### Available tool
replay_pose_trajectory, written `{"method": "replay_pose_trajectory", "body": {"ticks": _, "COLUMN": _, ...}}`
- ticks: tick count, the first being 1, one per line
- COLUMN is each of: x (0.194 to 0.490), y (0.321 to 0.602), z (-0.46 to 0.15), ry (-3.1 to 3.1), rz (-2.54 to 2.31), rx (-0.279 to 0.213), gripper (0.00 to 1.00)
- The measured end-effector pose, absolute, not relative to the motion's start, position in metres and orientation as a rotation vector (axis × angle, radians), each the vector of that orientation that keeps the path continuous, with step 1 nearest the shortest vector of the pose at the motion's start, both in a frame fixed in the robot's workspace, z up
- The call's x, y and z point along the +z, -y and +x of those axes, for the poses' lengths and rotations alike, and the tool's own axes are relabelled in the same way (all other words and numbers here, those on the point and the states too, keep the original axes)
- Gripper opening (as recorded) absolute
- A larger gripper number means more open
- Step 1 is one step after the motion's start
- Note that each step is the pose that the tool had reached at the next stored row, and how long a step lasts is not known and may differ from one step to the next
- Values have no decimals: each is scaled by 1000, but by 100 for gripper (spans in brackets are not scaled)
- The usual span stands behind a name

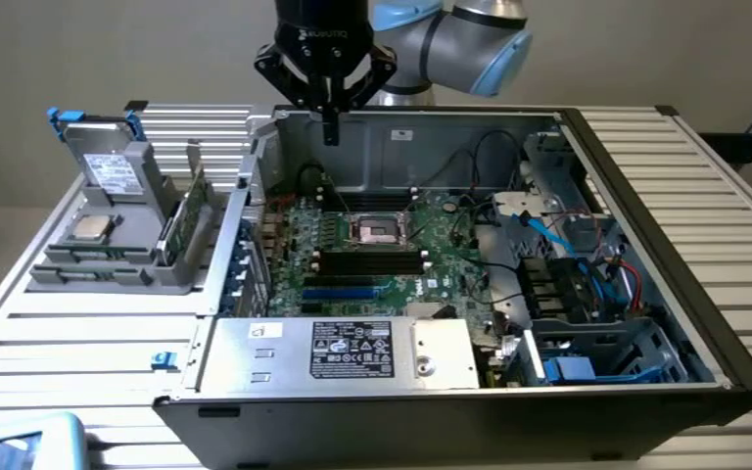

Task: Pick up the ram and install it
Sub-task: 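Reach for the ram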

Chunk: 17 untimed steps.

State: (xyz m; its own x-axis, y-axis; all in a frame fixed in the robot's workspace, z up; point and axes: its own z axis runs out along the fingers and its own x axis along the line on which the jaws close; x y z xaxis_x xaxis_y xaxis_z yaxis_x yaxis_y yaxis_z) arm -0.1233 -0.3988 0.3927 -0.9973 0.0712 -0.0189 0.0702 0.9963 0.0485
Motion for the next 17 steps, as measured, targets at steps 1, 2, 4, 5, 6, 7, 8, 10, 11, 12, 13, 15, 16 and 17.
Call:
{"method": "replay_pose_trajectory", "body": {"ticks": 1, "x": 393, "y": 399, "z": -125, "ry": -3118, "rz": 110, "rx": 75, "gripper": 11}}
{"method": "replay_pose_trajectory", "body": {"ticks": 2, "x": 393, "y": 399, "z": -127, "ry": -3118, "rz": 110, "rx": 75, "gripper": 11}}
{"method": "replay_pose_trajectory", "body": {"ticks": 4, "x": 393, "y": 399, "z": -134, "ry": -3118, "rz": 111, "rx": 75, "gripper": 11}}
{"method": "replay_pose_trajectory", "body": {"ticks": 5, "x": 393, "y": 399, "z": -137, "ry": -3118, "rz": 111, "rx": 75, "gripper": 11}}
{"method": "replay_pose_trajectory", "body": {"ticks": 6, "x": 393, "y": 399, "z": -140, "ry": -3118, "rz": 111, "rx": 75, "gripper": 11}}
{"method": "replay_pose_trajectory", "body": {"ticks": 7, "x": 393, "y": 399, "z": -143, "ry": -3118, "rz": 110, "rx": 75, "gripper": 11}}
{"method": "replay_pose_trajectory", "body": {"ticks": 8, "x": 393, "y": 399, "z": -147, "ry": -3118, "rz": 110, "rx": 75, "gripper": 11}}
{"method": "replay_pose_trajectory", "body": {"ticks": 10, "x": 393, "y": 399, "z": -154, "ry": -3118, "rz": 111, "rx": 75, "gripper": 11}}
{"method": "replay_pose_trajectory", "body": {"ticks": 11, "x": 393, "y": 399, "z": -158, "ry": -3118, "rz": 110, "rx": 75, "gripper": 11}}
{"method": "replay_pose_trajectory", "body": {"ticks": 12, "x": 393, "y": 398, "z": -162, "ry": -3118, "rz": 110, "rx": 75, "gripper": 11}}
{"method": "replay_pose_trajectory", "body": {"ticks": 13, "x": 393, "y": 398, "z": -166, "ry": -3118, "rz": 111, "rx": 75, "gripper": 11}}
{"method": "replay_pose_trajectory", "body": {"ticks": 15, "x": 393, "y": 397, "z": -174, "ry": -3118, "rz": 110, "rx": 75, "gripper": 11}}
{"method": "replay_pose_trajectory", "body": {"ticks": 16, "x": 393, "y": 397, "z": -177, "ry": -3118, "rz": 110, "rx": 75, "gripper": 11}}
{"method": "replay_pose_trajectory", "body": {"ticks": 17, "x": 393, "y": 397, "z": -180, "ry": -3118, "rz": 110, "rx": 75, "gripper": 11}}
